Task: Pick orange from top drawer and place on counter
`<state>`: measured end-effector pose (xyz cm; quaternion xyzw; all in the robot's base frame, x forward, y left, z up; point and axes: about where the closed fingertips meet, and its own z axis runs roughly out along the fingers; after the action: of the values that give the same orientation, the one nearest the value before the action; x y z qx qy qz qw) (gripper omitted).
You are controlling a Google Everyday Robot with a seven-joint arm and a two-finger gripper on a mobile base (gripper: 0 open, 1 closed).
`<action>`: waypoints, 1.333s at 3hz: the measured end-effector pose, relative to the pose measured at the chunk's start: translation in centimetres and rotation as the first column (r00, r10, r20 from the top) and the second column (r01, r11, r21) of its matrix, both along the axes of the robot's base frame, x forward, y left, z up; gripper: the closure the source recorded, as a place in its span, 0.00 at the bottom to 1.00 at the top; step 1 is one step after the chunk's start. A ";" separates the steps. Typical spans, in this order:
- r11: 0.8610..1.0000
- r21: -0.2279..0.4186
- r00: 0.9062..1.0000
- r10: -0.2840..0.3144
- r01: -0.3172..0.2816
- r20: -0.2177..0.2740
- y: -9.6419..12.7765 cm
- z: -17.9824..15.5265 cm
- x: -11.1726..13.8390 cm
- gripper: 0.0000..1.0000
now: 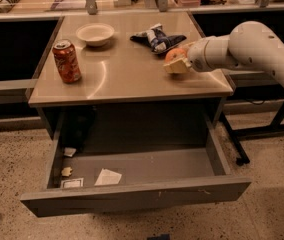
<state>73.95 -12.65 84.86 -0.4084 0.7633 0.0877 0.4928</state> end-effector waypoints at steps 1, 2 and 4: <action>1.000 0.001 1.000 0.000 0.000 -0.001 0.0 -0.1 0.0 0.81; 1.000 0.001 1.000 0.000 0.000 -0.001 0.0 -0.1 0.0 0.59; 1.000 0.001 1.000 0.001 -0.001 -0.001 0.0 -0.1 0.0 0.12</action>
Offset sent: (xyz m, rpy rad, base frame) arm 0.0001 0.0002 -0.0008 0.0006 0.0013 0.0003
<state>73.96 -12.61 84.77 -0.4084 0.7635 0.0883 0.4923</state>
